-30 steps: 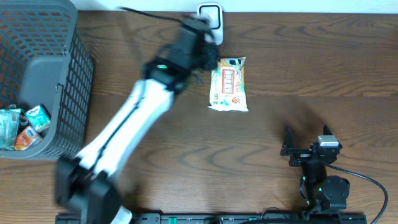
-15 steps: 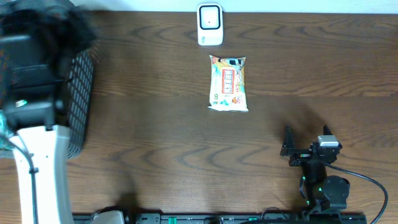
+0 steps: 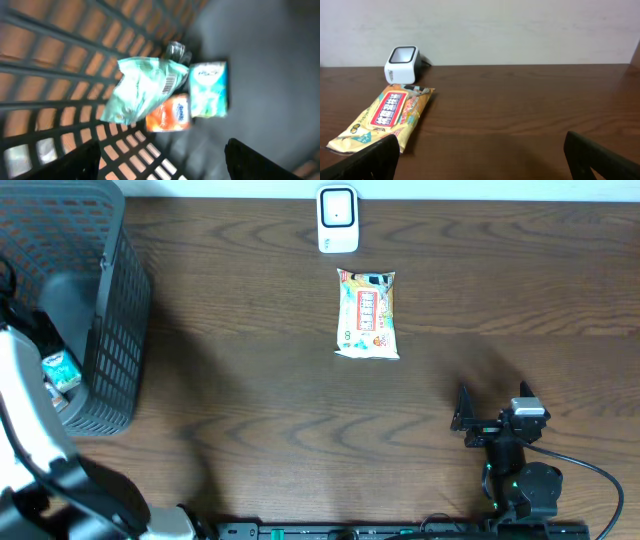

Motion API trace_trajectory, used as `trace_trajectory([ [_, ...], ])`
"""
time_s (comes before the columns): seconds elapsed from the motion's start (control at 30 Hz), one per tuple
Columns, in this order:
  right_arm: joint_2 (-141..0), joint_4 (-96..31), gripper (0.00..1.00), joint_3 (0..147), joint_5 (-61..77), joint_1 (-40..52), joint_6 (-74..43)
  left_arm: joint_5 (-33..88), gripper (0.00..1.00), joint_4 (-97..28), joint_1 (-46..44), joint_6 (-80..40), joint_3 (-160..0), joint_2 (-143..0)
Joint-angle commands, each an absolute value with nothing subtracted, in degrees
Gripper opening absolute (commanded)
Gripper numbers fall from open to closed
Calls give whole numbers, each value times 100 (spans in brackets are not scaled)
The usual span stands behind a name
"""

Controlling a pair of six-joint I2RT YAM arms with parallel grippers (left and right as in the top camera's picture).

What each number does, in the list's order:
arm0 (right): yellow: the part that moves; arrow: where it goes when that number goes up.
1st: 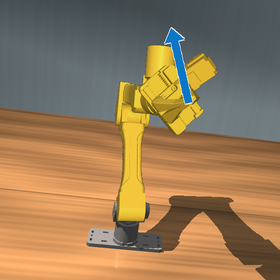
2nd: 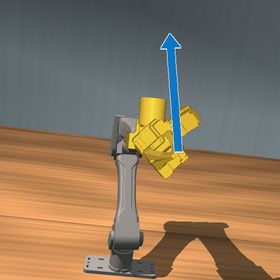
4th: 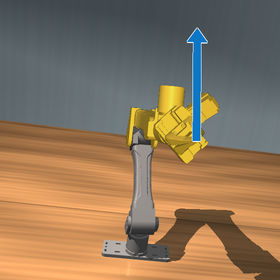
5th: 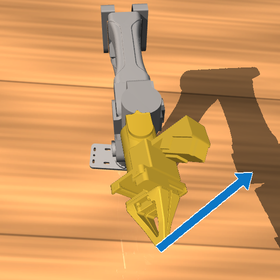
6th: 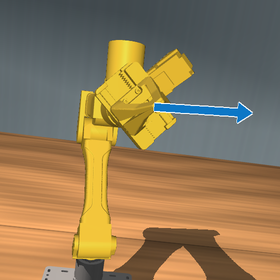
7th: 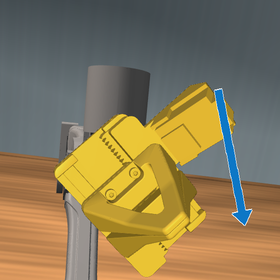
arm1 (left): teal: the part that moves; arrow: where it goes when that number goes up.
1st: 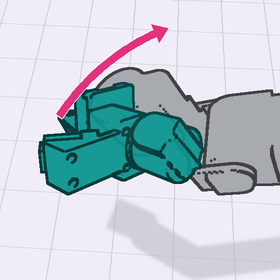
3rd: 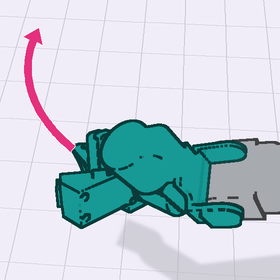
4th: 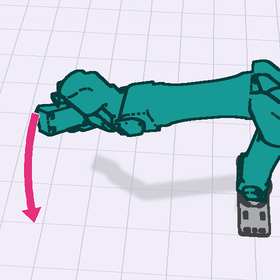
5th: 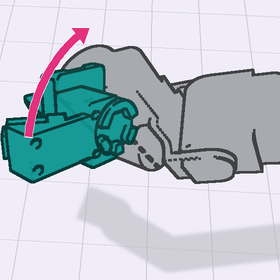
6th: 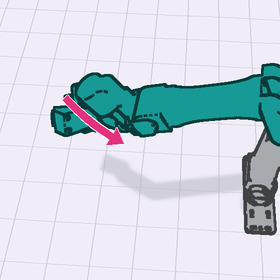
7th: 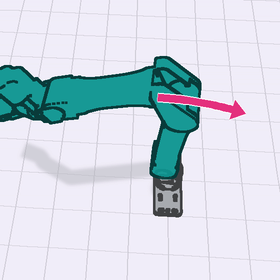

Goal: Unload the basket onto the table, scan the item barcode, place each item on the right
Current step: 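Reach the left gripper into the basket and grasp a green package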

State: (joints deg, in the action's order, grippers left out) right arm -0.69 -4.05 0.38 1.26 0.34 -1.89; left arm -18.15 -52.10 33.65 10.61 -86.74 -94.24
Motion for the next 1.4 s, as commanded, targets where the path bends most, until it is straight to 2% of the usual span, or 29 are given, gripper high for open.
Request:
trace_trajectory([
  [0.0,-38,-429,99,30,99,47,-123,-2261,79,-5317,3435,1437,-8632,-9797],
  [0.17,-38,-432,99,30,99,47,-123,-2412,79,-5162,3433,1651,-8475,-10014],
  [0.5,-38,-429,99,30,99,47,-123,-2405,79,-4036,3726,1708,-7946,-10088],
  [0.67,-38,-429,99,30,99,47,-123,-2351,79,-3505,3798,2379,-7666,-10088],
  [0.83,-38,-429,99,30,99,47,-123,-2196,79,-3153,3879,2499,-7625,-10123],
  [1.37,-38,-432,99,30,97,47,-123,-1625,78,-2786,4145,2532,-7623,-10650],
])
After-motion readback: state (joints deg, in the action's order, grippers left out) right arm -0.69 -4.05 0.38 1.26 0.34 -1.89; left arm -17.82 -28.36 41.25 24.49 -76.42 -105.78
